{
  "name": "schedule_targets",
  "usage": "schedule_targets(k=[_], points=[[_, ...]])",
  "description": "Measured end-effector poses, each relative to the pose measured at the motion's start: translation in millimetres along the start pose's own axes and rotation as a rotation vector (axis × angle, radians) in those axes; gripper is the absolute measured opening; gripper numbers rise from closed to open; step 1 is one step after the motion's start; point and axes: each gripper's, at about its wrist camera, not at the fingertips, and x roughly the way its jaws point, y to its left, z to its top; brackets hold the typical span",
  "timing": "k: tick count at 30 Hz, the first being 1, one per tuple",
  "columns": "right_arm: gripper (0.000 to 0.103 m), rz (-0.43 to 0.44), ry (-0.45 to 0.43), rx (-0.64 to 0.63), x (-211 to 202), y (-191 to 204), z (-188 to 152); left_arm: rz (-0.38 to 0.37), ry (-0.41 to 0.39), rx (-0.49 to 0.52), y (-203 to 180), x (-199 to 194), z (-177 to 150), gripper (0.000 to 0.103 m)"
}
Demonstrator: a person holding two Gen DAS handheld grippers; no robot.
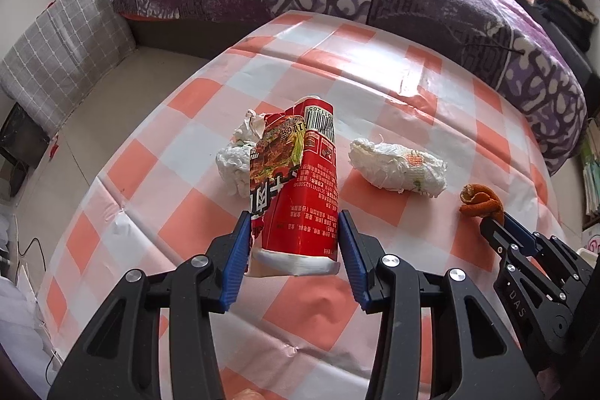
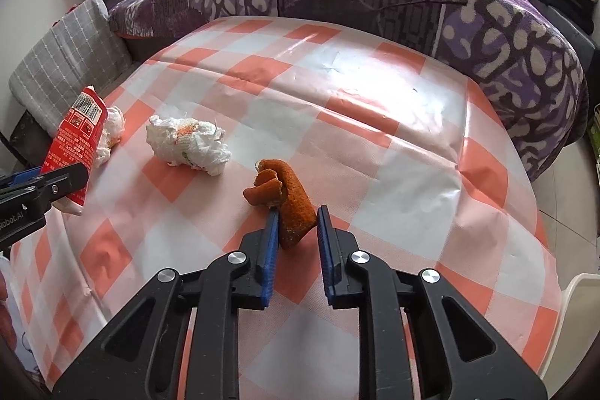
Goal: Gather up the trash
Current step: 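Carry red cup and orange peel over the bin and open both tools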
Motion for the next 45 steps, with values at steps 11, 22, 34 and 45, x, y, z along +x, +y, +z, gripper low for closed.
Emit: schedule_targets(k=[11, 22, 34, 45], points=[[0.019, -0.004, -0.109, 0.030, -40.0, -1.1, 13.2, 0.008, -0.082, -0.034, 0.6, -21.1, 5.9, 0.046], [0.019, -0.018, -0.150, 0.057, -70.3, -11.9, 14.1, 0.005, -0.130, -0.033, -10.8, -41.7, 7.1, 0.046], [0.019, -0.057, -0.194, 0.099, -109.9, -39.9, 6.2, -0.027, -0.167, 0.003, -43.7, -70.2, 2.5, 0.046], [0.019, -0.121, -0.235, 0.174, -151.0, -85.8, -8.4, -0.064, -0.209, 0.072, -91.6, -97.7, -7.2, 0.046]])
